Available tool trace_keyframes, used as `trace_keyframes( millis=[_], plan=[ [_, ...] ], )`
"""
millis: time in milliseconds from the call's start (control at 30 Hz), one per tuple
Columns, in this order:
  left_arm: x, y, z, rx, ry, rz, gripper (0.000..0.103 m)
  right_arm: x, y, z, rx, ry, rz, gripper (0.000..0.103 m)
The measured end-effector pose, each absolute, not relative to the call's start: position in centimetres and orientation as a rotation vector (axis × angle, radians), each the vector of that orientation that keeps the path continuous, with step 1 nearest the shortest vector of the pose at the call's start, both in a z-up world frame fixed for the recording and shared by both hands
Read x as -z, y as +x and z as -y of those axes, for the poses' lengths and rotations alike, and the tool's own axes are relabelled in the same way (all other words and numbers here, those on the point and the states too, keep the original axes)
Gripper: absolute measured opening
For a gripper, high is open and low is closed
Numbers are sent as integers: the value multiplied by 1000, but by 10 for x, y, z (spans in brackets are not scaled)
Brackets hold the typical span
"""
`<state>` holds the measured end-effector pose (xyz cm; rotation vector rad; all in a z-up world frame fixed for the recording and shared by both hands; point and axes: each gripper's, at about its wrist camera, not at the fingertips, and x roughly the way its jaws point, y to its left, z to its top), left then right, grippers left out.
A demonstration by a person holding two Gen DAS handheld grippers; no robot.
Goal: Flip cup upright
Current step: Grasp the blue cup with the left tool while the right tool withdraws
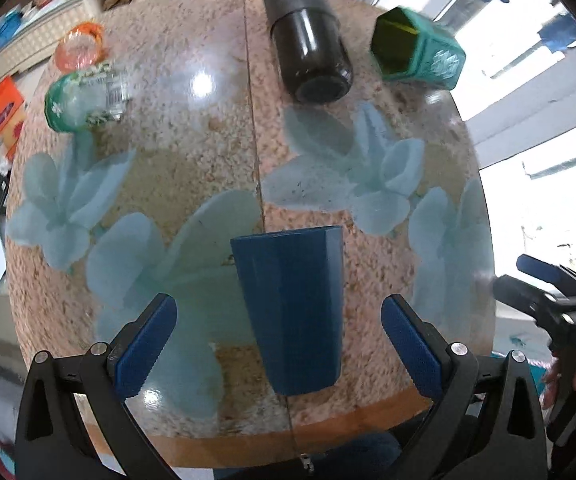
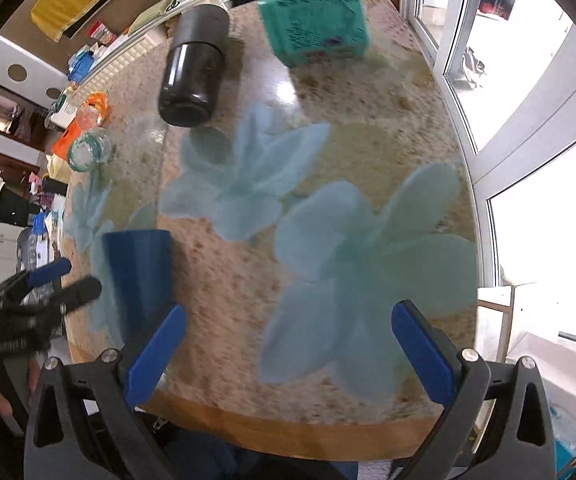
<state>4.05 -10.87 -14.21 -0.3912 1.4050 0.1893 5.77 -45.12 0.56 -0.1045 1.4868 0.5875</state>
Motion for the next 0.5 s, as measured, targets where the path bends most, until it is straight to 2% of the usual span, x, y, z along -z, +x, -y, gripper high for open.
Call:
trace_keyframes(
  millis=[500],
  plan=[
    [209, 77, 103, -328, -455, -1576, 103, 21, 85, 474, -666, -71, -1549, 103]
  ],
)
